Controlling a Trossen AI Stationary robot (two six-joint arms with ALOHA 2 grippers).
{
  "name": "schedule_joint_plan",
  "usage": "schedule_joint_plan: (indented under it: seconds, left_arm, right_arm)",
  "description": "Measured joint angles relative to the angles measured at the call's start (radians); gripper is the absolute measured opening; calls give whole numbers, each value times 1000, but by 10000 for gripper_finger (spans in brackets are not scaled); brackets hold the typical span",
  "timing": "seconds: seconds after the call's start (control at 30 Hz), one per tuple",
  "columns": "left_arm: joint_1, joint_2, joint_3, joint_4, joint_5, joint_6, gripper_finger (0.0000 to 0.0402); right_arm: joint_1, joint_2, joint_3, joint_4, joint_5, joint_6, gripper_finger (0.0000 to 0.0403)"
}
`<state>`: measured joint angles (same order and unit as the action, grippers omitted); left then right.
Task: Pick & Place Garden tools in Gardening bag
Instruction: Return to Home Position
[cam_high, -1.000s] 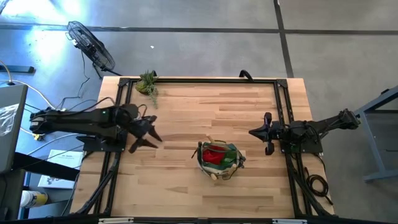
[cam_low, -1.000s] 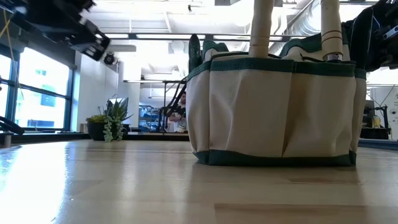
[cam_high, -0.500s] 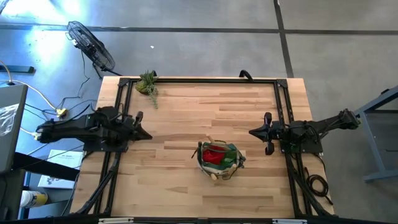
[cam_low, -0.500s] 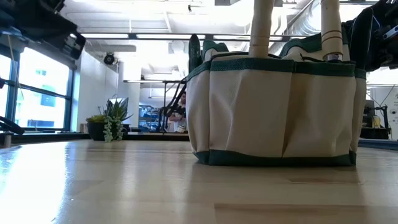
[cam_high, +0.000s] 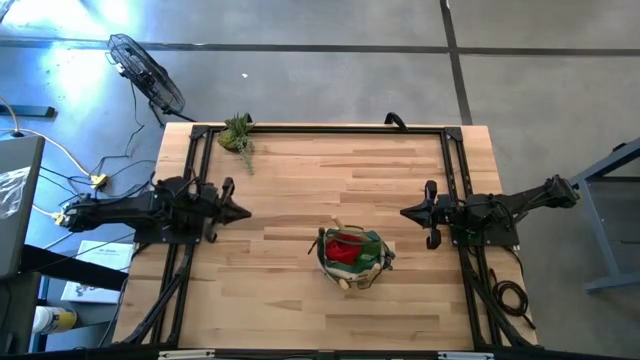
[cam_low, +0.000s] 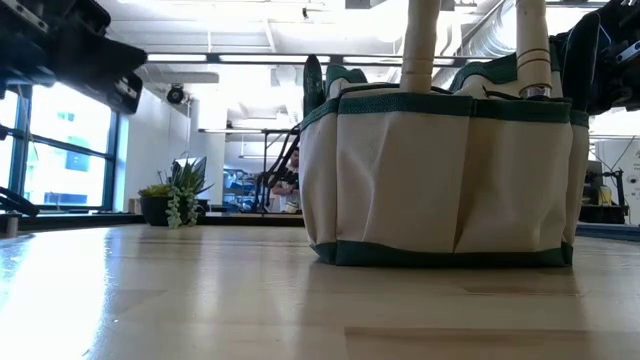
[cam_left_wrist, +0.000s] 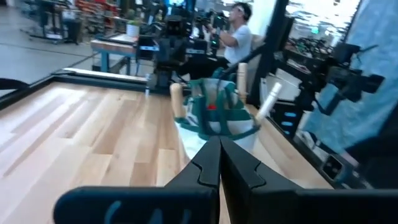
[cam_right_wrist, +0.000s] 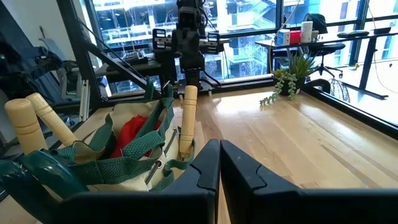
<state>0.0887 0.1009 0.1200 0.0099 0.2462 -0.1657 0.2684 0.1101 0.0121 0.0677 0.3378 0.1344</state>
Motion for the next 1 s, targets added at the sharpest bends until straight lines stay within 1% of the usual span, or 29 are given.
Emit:
schedule_joint_plan:
  seconds: [0.17, 0.37, 0.53, 0.7, 0.77, 0.9, 1.0]
  left_arm:
    - [0, 0, -47, 56, -58, -21, 0]
    - [0, 0, -80, 58, -135, -24, 0]
    - [0, 0, -87, 56, -246, -49, 0]
    - [0, 0, -88, 20, -342, -51, 0]
    - [0, 0, -88, 3, -360, -50, 0]
    - [0, 0, -89, 0, -351, -20, 0]
    - [0, 0, -89, -1, -363, 1, 0]
  right_arm:
    - [0, 0, 0, 0, 0, 0, 3]
    - [0, 0, 1, 0, 0, 0, 3]
    - [0, 0, 1, 0, 0, 0, 3]
    - [0, 0, 1, 0, 0, 0, 3]
    - [0, 0, 1, 0, 0, 0, 3]
    - [0, 0, 1, 0, 0, 0, 3]
    - [0, 0, 1, 0, 0, 0, 3]
